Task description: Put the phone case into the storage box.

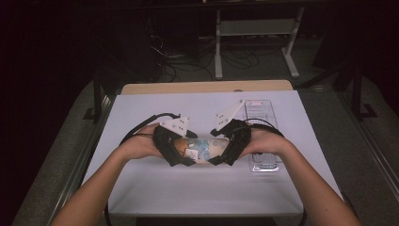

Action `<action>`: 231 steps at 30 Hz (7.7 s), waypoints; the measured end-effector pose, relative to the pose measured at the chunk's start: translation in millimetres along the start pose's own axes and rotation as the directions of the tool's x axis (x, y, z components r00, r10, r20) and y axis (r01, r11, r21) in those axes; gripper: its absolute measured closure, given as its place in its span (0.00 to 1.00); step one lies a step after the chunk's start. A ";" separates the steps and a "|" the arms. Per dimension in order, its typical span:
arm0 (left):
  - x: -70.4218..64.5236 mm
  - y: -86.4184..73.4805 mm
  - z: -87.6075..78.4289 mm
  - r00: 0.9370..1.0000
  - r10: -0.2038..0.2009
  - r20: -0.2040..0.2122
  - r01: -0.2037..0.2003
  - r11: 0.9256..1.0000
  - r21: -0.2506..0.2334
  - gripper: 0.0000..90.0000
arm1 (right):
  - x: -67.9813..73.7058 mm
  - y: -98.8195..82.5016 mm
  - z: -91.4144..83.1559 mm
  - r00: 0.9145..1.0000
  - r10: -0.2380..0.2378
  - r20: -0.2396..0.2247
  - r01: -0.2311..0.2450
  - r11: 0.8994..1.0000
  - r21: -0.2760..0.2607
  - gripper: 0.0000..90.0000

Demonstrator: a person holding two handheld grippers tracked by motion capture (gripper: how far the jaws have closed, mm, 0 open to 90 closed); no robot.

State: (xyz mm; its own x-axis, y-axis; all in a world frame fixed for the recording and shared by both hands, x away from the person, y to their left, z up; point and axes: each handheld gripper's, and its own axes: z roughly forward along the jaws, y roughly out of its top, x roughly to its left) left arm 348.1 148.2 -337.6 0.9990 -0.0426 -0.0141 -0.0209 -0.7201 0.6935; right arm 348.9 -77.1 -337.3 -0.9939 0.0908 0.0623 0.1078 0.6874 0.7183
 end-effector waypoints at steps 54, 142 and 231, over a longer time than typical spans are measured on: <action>2.8 3.4 4.9 1.000 -0.010 -0.012 0.010 1.000 0.030 0.01 | -1.3 5.9 27.3 0.999 -0.054 0.000 0.054 0.994 0.093 0.11; -50.4 -87.3 21.4 0.826 -0.283 -0.488 0.218 0.958 -0.186 0.00 | -11.1 -39.5 36.0 0.955 0.248 0.165 -0.252 0.968 0.002 0.11; -86.3 -74.3 66.9 0.398 0.498 -0.771 -0.285 0.866 0.412 0.02 | -0.1 -35.7 40.5 0.936 0.282 0.209 -0.293 0.956 0.025 0.11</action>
State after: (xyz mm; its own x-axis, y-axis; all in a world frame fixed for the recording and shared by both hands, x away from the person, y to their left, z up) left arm 260.8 159.1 -436.1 0.4176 0.1584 0.8947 -0.3187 -0.8966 0.3075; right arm 346.1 -72.4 -391.0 -0.8956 0.4296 0.1158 0.3951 0.6481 0.6511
